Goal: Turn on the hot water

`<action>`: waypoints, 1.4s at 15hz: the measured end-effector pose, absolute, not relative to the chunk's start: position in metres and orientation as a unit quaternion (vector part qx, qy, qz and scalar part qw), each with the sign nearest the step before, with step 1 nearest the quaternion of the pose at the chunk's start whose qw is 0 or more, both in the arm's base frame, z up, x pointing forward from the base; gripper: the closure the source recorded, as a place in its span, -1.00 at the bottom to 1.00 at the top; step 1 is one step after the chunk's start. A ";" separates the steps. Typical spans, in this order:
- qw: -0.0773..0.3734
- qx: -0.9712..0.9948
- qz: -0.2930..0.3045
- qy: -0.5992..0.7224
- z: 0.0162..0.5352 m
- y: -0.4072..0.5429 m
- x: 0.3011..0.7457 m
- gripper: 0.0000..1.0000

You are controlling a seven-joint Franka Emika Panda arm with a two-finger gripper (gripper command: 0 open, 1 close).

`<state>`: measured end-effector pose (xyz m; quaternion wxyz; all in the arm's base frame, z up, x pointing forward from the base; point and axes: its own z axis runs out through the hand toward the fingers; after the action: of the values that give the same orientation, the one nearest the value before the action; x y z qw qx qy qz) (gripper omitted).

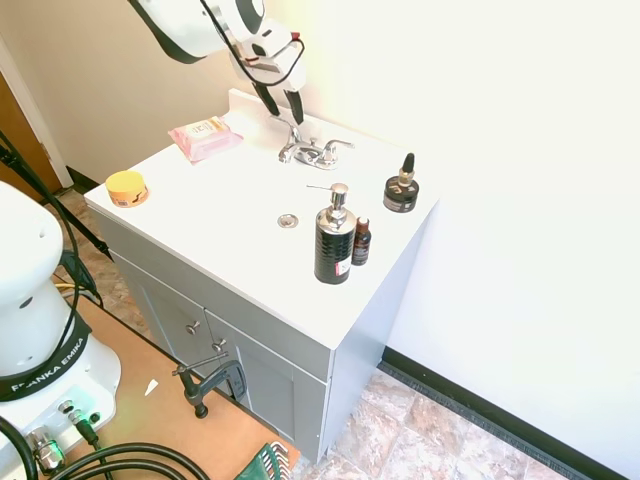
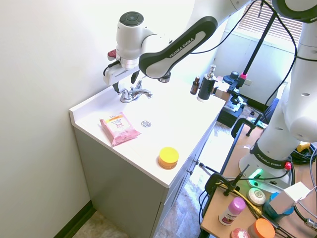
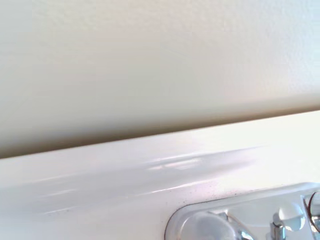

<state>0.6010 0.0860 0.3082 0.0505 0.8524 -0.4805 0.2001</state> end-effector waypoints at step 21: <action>0.073 0.876 0.084 -0.470 0.312 0.042 0.571 -1.00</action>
<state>0.5707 0.0416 0.3123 0.0733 0.8758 -0.4695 0.0843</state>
